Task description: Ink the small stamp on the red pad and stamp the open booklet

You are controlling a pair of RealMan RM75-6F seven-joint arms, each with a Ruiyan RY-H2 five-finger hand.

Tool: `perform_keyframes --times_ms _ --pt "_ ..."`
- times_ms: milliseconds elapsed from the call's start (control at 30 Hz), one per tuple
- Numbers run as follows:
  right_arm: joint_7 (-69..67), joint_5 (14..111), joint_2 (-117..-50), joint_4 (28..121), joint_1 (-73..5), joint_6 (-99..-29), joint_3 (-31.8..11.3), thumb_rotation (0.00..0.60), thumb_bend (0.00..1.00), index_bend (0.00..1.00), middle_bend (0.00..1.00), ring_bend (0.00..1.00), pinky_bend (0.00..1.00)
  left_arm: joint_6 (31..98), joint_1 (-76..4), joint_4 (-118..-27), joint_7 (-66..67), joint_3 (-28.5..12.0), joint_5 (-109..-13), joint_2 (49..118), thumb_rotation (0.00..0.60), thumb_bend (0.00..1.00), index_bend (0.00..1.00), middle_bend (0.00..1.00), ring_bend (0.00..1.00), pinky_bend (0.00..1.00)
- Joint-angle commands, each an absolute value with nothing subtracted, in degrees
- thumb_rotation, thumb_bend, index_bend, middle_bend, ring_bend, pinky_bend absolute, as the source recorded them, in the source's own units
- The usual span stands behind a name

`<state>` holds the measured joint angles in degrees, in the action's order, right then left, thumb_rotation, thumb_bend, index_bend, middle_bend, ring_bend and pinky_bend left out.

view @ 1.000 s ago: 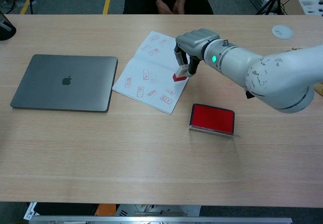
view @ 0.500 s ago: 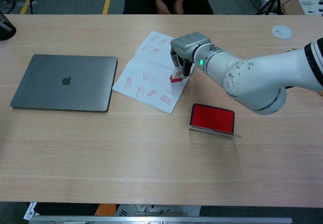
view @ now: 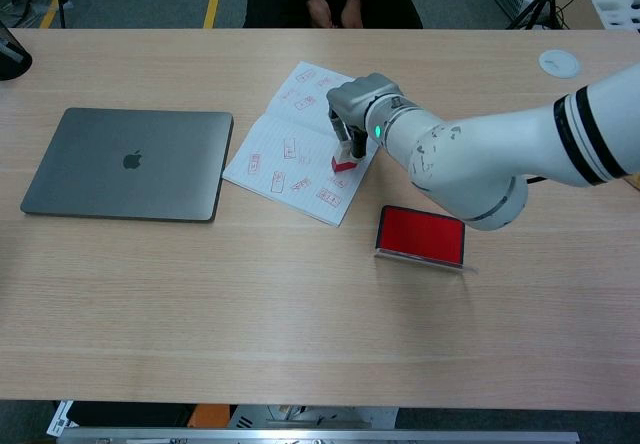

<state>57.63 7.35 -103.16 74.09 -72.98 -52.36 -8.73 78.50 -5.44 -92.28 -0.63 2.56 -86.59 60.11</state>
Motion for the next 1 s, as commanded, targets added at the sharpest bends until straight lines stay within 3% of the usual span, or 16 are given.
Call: perform_keyframes --times_ms 33,1000 --pt "58.9 6.5 -104.2 73.1 -73.6 -52.8 -8.9 0.6 0.47 0.75 0.49 0.3 0.32 78.4 -5.5 -92.2 -0.7 2.6 -86.6 60.1 0.6 0.3 0.34 0.33 0.3 0.3" --pt "64.7 4.5 -109.2 65.6 -73.7 -52.0 -12.2 0.6 0.48 0.77 0.5 0.3 0.32 77.3 -5.3 -91.9 -0.9 2.7 -85.3 59.8 0.6 0.3 0.34 0.31 0.29 0.3"
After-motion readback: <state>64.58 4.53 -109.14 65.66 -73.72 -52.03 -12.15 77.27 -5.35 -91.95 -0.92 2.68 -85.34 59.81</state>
